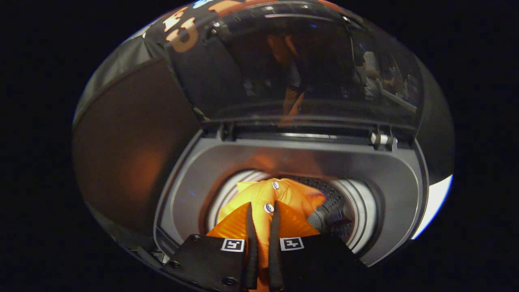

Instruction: Put the clothes into the washing machine and then close the washing machine lid.

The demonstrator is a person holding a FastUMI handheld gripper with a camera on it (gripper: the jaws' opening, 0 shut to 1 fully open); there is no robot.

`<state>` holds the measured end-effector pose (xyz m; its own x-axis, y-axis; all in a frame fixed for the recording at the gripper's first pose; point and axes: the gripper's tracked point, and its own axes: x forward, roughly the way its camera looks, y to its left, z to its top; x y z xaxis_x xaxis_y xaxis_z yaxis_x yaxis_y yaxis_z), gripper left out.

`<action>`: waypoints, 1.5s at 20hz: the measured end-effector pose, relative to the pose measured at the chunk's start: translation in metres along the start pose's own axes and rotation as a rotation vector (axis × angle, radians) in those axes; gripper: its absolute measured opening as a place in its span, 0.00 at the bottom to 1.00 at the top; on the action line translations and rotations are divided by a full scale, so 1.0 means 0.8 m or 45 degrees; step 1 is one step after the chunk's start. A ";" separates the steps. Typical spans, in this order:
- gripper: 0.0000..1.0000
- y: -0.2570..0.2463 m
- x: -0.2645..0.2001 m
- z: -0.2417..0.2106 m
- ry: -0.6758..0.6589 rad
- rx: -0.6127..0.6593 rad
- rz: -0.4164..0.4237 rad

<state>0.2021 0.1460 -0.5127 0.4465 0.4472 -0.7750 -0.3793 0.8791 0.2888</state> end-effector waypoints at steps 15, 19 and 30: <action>0.28 -0.038 0.042 -0.044 0.308 0.175 -0.195; 0.68 -0.040 0.035 -0.039 0.287 0.158 -0.208; 0.99 -0.002 -0.033 0.021 -0.040 0.039 -0.156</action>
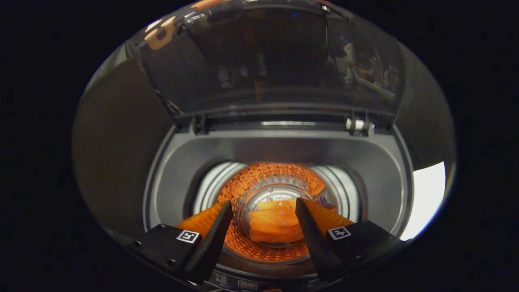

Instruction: Put the clothes into the washing machine and then close the washing machine lid.

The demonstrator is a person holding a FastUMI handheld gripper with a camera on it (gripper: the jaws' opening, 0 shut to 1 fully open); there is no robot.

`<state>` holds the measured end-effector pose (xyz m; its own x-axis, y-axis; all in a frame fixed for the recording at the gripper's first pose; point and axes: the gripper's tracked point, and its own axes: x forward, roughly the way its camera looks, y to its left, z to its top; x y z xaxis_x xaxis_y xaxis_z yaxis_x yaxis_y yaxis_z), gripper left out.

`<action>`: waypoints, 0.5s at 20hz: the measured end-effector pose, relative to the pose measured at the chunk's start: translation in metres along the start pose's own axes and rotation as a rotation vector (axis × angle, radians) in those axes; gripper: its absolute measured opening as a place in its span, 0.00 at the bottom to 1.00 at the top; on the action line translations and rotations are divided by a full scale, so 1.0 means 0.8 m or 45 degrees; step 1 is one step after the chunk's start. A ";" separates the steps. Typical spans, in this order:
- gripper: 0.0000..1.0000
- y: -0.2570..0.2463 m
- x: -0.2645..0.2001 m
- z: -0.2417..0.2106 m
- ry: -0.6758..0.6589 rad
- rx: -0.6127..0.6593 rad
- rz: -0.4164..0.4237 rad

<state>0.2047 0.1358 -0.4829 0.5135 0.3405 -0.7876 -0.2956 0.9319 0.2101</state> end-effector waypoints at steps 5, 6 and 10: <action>0.99 0.029 -0.104 0.115 -0.387 -0.022 0.085; 0.99 0.035 -0.125 0.142 -0.465 -0.032 0.091; 0.98 0.048 -0.198 0.244 -0.675 -0.080 0.112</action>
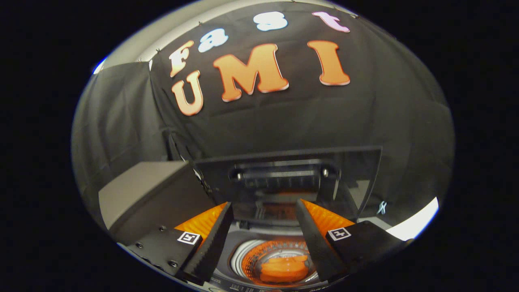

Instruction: Put the clothes into the washing machine and then close the washing machine lid.

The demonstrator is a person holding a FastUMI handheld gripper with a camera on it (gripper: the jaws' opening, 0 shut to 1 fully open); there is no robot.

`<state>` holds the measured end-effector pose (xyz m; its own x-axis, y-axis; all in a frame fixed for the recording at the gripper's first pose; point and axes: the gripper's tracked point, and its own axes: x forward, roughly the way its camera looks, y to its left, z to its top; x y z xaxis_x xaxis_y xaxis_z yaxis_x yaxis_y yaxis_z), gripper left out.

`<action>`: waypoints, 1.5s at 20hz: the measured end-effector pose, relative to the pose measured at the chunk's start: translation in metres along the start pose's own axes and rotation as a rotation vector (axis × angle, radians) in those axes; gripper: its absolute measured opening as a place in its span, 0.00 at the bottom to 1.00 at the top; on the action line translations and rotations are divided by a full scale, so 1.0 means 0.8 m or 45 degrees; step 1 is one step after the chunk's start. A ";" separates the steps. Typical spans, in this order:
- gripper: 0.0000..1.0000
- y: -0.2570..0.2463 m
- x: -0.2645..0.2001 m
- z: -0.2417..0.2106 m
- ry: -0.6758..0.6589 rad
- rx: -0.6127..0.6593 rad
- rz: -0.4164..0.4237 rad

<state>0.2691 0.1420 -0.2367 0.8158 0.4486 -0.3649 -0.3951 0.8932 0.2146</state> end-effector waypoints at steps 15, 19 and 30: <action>0.99 -0.054 0.138 0.083 0.024 -0.140 -0.165; 0.99 -0.066 0.160 0.072 0.057 -0.121 -0.211; 1.00 -0.052 0.111 0.055 0.026 -0.097 -0.195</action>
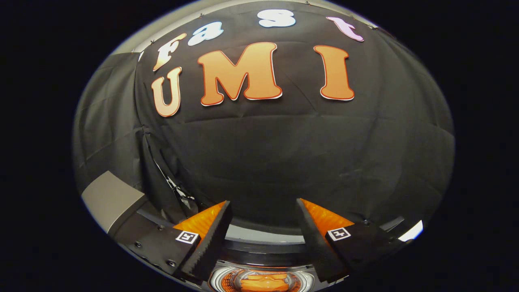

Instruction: Put the clothes into the washing machine and then close the washing machine lid.

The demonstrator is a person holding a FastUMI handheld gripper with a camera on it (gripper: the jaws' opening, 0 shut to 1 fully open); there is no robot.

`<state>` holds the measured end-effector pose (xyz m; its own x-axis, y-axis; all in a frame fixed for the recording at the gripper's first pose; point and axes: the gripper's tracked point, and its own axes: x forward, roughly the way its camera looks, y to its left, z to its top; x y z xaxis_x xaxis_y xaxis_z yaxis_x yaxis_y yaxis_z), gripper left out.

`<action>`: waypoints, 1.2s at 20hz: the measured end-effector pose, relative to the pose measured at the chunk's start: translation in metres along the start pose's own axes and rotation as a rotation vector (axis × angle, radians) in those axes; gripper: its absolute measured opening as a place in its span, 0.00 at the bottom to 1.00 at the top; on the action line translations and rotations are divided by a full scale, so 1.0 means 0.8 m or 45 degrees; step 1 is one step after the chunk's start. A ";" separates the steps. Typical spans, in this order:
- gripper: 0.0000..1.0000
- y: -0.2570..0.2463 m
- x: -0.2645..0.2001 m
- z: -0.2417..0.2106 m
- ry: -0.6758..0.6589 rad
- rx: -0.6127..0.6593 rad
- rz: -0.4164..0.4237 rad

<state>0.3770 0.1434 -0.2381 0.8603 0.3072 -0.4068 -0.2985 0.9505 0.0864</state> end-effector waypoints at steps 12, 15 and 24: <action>0.99 0.013 -0.085 -0.051 0.003 0.014 -0.070; 0.99 0.018 -0.107 -0.079 0.032 0.018 -0.096; 1.00 0.019 -0.147 -0.176 0.163 0.043 -0.177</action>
<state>0.2131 0.1149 -0.3172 0.8321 0.1663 -0.5291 -0.1646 0.9851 0.0508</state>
